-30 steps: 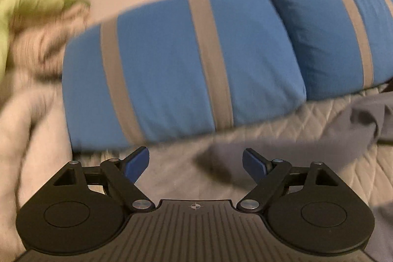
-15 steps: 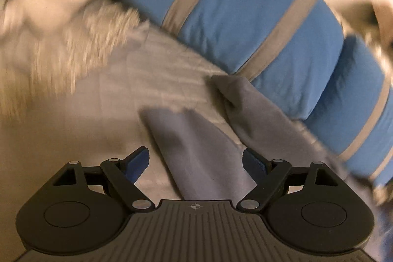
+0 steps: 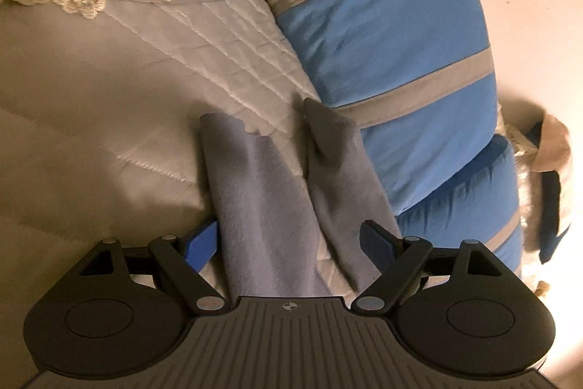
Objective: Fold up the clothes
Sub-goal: 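Grasp one grey sweatpants leg end with the left gripper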
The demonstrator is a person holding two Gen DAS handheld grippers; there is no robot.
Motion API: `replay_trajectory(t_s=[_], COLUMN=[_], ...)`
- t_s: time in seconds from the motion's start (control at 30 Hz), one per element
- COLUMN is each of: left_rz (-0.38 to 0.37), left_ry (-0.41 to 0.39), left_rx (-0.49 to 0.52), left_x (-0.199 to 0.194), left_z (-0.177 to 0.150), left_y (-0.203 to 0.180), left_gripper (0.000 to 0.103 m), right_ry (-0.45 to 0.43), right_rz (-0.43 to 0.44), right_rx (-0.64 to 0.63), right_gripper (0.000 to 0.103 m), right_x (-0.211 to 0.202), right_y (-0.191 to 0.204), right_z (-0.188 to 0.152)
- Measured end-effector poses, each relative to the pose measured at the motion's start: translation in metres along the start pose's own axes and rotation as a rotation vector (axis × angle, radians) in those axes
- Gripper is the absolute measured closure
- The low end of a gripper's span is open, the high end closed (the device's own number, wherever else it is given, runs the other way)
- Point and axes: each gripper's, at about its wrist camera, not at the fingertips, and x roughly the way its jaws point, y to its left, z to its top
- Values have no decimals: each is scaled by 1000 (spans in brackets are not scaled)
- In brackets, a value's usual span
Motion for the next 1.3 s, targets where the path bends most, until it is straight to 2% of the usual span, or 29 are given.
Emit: replay_trajectory(t_s=[0.2, 0.27, 0.4, 0.47, 0.57, 0.7, 0.83, 0.97, 1.1, 1.2, 1.23, 1.27, 1.3], left_rz=[-71, -106, -213, -233, -244, -223, -116, -38, -101, -177, -203, -206, -204], left_ry=[-6, -3, 14, 25, 29, 22, 65, 181, 256, 219, 206, 193, 180], left_rx=[59, 36, -97, -106, -94, -119, -84, -13, 10, -27, -40, -64, -90], left_x=[19, 17, 5, -2, -8, -8, -2, 4, 18, 25, 27, 26, 24], left_z=[4, 6, 7, 6, 6, 8, 8, 6, 0, 1, 2, 2, 2], left_y=[0, 3, 16, 18, 19, 27, 25, 10, 6, 13, 15, 18, 20], left_gripper=[19, 22, 32, 34, 44, 44, 44, 43, 36, 37, 39, 45, 57], right_ry=[17, 30, 32, 31, 31, 33, 32, 32, 34, 32, 31, 31, 32], right_rz=[-1, -2, -4, -7, -12, -14, -15, -17, -16, -20, -20, -19, -19], right_rx=[12, 11, -9, -15, -24, -27, -32, -40, -47, -57, -58, -58, -57], right_gripper=[0, 0, 0, 0, 0, 0, 0, 0, 0, 0, 0, 0, 0], right_x=[6, 10, 13, 12, 12, 13, 13, 13, 14, 14, 14, 14, 15], right_y=[2, 3, 7, 9, 10, 10, 11, 12, 12, 13, 14, 14, 14], right_z=[-2, -4, -6, -6, -6, -6, -5, -5, -4, -3, -3, -3, -4])
